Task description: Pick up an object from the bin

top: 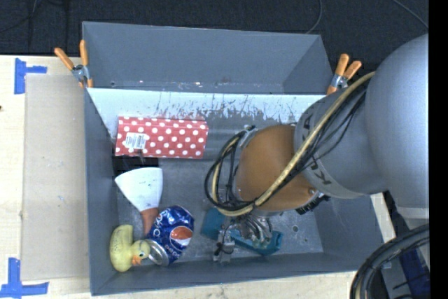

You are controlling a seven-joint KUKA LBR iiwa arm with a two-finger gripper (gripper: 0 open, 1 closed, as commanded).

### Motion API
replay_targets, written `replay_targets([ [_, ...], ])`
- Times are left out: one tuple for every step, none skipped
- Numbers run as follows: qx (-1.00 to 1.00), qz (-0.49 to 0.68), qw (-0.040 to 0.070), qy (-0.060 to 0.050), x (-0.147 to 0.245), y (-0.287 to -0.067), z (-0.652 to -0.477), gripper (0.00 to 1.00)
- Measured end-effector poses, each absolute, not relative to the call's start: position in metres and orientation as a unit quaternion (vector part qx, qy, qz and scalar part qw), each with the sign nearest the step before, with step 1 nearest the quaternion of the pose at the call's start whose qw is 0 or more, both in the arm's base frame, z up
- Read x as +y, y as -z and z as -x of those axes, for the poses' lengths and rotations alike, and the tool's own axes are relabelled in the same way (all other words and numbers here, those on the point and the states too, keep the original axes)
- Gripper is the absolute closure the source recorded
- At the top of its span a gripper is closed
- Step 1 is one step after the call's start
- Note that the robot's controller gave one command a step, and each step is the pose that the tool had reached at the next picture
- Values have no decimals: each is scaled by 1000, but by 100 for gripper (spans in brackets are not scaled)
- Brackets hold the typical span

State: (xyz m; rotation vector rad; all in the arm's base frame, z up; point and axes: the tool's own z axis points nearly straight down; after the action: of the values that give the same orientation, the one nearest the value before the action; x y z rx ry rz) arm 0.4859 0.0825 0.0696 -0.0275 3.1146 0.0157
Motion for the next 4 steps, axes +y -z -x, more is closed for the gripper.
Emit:
replay_targets([
  [1000, -15, 19, -6, 63, -70, -477, 0],
  [997, -74, 15, -7, 46, -70, -479, 0],
  [998, -64, 17, -7, 40, -69, -484, 0],
  [992, -124, 14, -8, 30, -69, -476, 0],
])
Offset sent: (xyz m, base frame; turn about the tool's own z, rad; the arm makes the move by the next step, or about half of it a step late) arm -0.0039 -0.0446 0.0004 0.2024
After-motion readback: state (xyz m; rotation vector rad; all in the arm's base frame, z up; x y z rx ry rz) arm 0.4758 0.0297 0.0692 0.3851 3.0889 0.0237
